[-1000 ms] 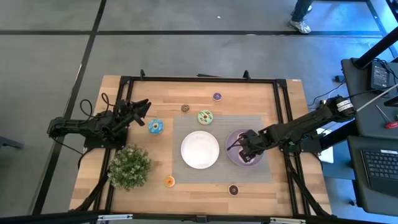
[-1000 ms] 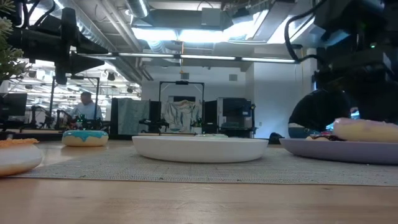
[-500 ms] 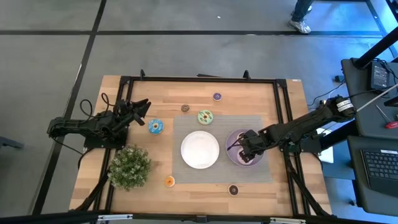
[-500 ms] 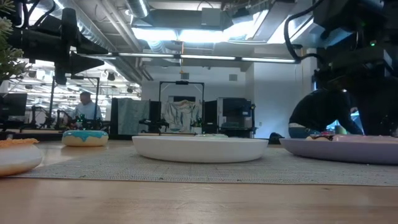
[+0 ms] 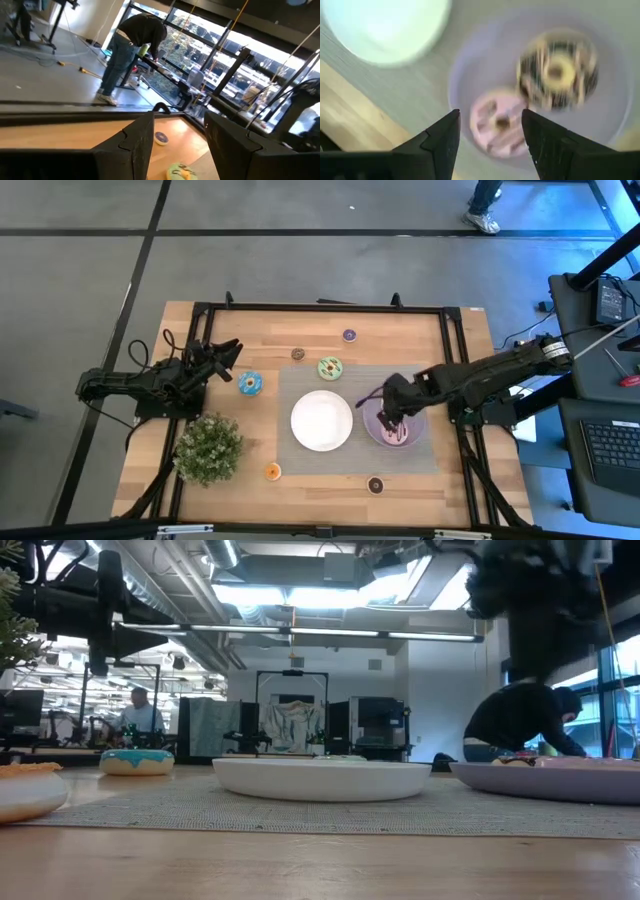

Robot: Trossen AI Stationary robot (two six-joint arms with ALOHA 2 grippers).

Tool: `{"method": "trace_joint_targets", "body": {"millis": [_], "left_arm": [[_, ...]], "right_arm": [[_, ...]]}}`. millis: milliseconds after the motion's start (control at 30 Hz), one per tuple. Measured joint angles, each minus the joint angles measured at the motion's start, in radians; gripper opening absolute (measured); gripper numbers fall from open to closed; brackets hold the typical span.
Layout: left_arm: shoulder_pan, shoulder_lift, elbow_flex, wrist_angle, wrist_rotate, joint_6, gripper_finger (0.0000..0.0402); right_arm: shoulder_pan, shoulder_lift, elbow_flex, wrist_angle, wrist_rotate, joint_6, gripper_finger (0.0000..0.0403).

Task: Pick & Place donuts
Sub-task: Put the small brown donut on the white plate

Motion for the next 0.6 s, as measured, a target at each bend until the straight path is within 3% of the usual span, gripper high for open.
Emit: {"method": "trace_joint_targets", "body": {"millis": [100, 300, 600], "left_arm": [[0.0, 0.0, 0.0, 0.0, 0.007, -0.032, 0.0169], [0.0, 0.0, 0.0, -0.001, 0.008, -0.037, 0.0169], [0.0, 0.0, 0.0, 0.005, 0.063, -0.037, 0.0169]], "right_arm": [[-0.044, 0.0, 0.039, 0.021, 0.049, -0.072, 0.0213], [-0.161, 0.0, 0.043, 0.084, 0.029, -0.208, 0.0213], [-0.254, 0.0, 0.042, 0.091, 0.121, -0.268, 0.0213]]}}
